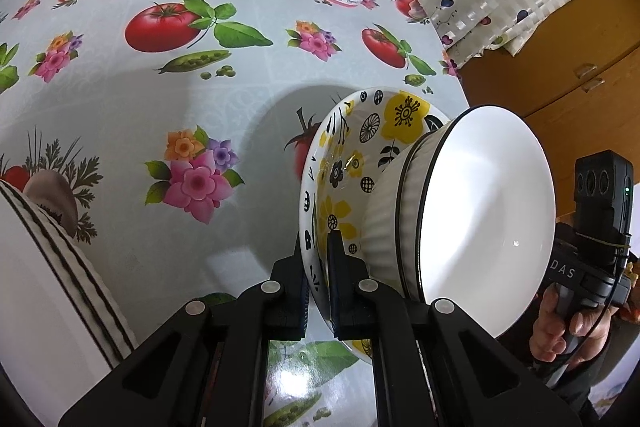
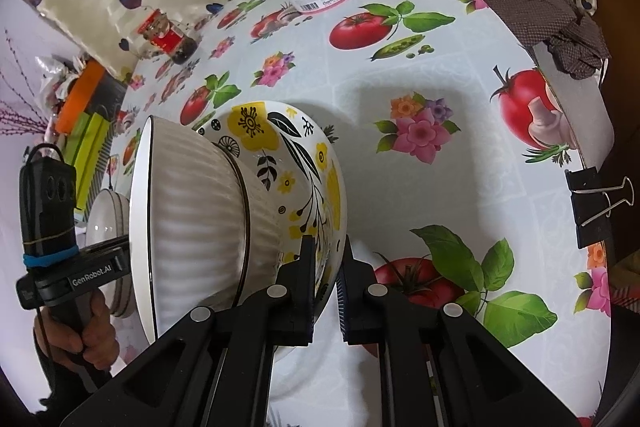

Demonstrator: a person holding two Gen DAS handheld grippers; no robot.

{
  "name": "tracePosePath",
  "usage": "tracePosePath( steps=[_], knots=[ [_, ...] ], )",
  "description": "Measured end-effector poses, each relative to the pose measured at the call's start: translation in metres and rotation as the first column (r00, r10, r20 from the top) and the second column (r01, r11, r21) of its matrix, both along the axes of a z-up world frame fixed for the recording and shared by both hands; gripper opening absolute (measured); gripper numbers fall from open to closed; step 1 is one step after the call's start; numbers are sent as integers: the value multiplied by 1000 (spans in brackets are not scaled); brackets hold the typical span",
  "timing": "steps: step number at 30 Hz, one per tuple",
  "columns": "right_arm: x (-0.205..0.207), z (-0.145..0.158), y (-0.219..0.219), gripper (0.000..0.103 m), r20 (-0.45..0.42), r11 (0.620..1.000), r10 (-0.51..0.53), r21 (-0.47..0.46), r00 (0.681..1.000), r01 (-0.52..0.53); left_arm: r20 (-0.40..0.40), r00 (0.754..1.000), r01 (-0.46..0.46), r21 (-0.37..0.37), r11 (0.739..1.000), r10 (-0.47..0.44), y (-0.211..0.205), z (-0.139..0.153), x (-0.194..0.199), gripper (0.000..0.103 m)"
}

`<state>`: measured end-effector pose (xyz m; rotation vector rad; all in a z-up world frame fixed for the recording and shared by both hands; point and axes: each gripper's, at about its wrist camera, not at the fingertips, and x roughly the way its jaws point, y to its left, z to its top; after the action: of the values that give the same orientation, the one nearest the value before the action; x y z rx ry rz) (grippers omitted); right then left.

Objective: Organize plates and bowls
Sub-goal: 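Lift the floral plate holding the bowls with both grippers, then carry the floral plate over the white plate stack with both grippers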

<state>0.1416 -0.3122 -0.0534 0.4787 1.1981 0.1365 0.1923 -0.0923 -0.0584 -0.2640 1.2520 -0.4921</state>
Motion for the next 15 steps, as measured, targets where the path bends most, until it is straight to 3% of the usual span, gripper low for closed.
tracePosePath(
  steps=[15],
  knots=[
    [18, 50, 22, 9, 28, 998, 60, -8, 998, -60, 36, 998, -44, -5, 999, 44, 27, 48, -1, 6]
  ],
)
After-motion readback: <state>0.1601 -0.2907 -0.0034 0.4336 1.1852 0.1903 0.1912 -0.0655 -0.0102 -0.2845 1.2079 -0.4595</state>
